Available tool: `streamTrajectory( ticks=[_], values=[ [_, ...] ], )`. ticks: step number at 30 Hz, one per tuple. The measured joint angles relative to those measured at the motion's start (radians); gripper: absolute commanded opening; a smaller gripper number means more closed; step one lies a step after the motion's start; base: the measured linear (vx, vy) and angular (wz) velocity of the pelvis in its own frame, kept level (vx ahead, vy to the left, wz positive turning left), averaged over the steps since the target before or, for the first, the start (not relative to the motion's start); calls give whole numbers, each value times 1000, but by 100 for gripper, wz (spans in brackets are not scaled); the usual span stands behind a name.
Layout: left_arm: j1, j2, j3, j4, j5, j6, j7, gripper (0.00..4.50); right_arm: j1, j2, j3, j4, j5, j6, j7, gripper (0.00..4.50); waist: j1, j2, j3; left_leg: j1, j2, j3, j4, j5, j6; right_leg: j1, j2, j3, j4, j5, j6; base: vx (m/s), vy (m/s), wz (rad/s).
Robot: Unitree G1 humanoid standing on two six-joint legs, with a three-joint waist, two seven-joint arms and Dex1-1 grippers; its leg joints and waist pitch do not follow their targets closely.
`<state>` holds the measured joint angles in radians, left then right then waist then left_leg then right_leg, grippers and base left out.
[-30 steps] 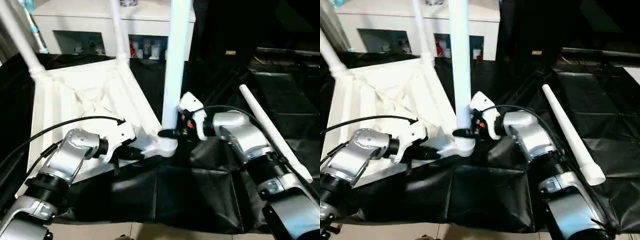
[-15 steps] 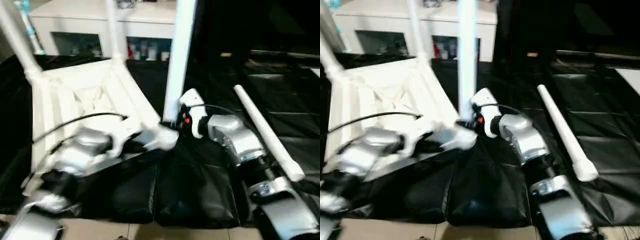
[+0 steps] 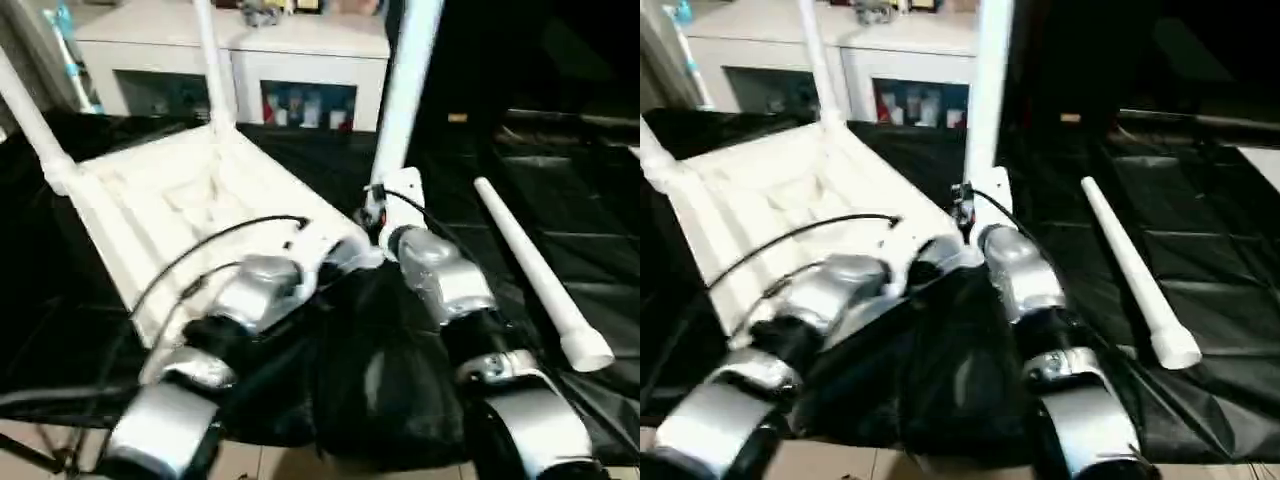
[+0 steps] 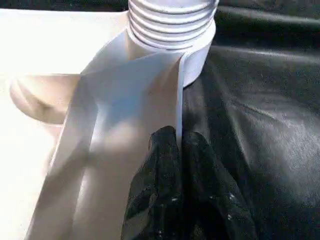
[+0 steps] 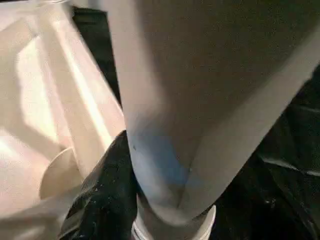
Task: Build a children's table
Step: Rotate leg to tighten
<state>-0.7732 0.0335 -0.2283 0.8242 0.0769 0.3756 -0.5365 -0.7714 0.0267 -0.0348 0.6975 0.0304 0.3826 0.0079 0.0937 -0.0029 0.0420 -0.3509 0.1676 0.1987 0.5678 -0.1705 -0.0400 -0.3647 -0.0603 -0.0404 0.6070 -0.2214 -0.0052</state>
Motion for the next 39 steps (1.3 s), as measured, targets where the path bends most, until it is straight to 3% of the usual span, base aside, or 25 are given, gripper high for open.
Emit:
streamTrajectory(
  ticks=[7, 17, 22, 27, 31, 39],
  values=[
    [-13, -7, 11, 24, 1, -11, -4, 0, -26, 8, -35, 34, 14, -2, -20, 184, -1, 0, 0, 0, 0, 0, -4, 0, 0, 0, 0, 0, -1, -1, 2, 0, 0, 0],
    [-15, 3, 13, 35, 7, -37, -43, 0, -47, 6, -37, 63, 10, -3, -9, 184, -4, 0, 0, 0, -1, 0, -7, 0, 0, 0, 0, -1, -5, -1, 2, 0, 0, 0],
    [20, 79, -28, -40, 17, -42, -161, 0, -39, -52, 19, 51, 5, 6, 203, 184, -7, -11, -7, -2, 0, 1, -15, 0, 0, 2, 1, -2, -7, 1, -1, 11, -3, 0],
    [97, 209, -66, -175, 14, -66, -328, 0, 5, -164, 140, -28, 6, 15, 513, 184, -11, -6, -10, -1, 4, 1, -18, 0, 0, 1, 4, -5, -6, -2, -5, 0, 0, 0],
    [145, 293, -80, -242, -3, -88, -443, 0, 36, -215, 203, -92, 7, 18, 694, 184, -7, -2, -13, 0, 4, 1, -17, 0, -1, 2, 4, -4, -6, -3, -4, 0, 0, 0],
    [213, 390, -89, -351, -49, -80, -570, 0, 74, -284, 281, -172, 14, -34, 912, 184, -4, -1, -12, -1, 4, 1, -17, -1, -2, 1, 4, -4, -7, -4, -4, 0, 0, 0]
  ],
)
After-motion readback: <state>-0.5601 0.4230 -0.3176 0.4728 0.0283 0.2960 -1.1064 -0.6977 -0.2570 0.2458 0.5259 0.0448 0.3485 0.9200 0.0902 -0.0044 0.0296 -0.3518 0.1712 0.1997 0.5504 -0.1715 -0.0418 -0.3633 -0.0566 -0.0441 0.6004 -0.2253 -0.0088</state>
